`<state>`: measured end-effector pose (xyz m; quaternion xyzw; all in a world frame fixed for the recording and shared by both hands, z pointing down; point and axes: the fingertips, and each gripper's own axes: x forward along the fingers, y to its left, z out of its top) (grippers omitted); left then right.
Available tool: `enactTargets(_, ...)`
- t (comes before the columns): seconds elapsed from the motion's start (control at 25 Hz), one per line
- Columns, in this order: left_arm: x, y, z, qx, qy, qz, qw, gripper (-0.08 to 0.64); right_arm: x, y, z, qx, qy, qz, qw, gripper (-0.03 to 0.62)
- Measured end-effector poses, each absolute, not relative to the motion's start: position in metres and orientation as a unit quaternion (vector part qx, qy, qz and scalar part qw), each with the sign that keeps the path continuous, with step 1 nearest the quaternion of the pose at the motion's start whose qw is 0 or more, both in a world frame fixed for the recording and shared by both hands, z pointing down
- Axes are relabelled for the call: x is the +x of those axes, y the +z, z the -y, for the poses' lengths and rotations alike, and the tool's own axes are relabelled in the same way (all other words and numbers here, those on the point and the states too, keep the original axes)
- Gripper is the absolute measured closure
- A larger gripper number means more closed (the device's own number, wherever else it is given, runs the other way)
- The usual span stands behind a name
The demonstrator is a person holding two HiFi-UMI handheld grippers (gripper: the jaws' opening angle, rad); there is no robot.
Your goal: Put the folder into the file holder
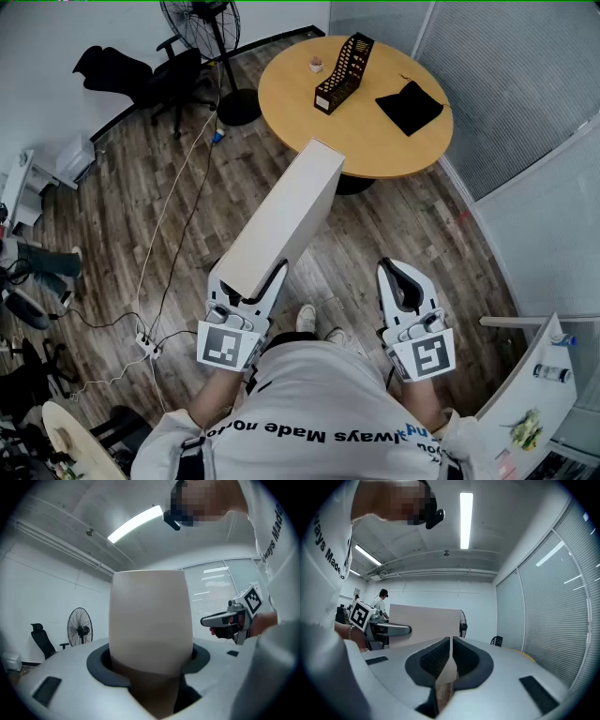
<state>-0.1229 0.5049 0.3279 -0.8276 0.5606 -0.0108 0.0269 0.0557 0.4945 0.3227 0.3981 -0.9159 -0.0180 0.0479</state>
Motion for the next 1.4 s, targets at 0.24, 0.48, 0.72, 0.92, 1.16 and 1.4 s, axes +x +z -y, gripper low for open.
enactTargets(0.24, -0.134, 0.328, -0.503, -0.828, -0.012, -0.560, 0.025, 0.276, 0.047, 0.321, -0.490, 0.401, -0.024, 0.914, 0.049, 0.549)
enactTargets(0.48, -0.150, 0.326, -0.498, -0.831, -0.007, -0.555, 0.028, 0.276, 0.036, 0.318, -0.482, 0.415, -0.021, 0.909, 0.041, 0.549)
enactTargets(0.72, -0.165, 0.325, -0.496, -0.833, -0.011, -0.552, 0.026, 0.276, 0.022, 0.321, -0.484, 0.419, -0.017, 0.907, 0.042, 0.549)
enactTargets(0.92, -0.173, 0.327, -0.499, -0.834, 0.000, -0.551, 0.026, 0.276, 0.016, 0.325, -0.486, 0.420, -0.012, 0.906, 0.048, 0.549)
enactTargets(1.16, -0.175, 0.331, -0.496, -0.832, -0.002, -0.554, 0.024, 0.276, 0.014, 0.328, -0.481, 0.417, -0.013, 0.908, 0.049, 0.549)
enactTargets(1.4, -0.171, 0.333, -0.481, -0.831, -0.004, -0.556, 0.025, 0.276, 0.019, 0.331, -0.465, 0.418, -0.010, 0.907, 0.045, 0.549)
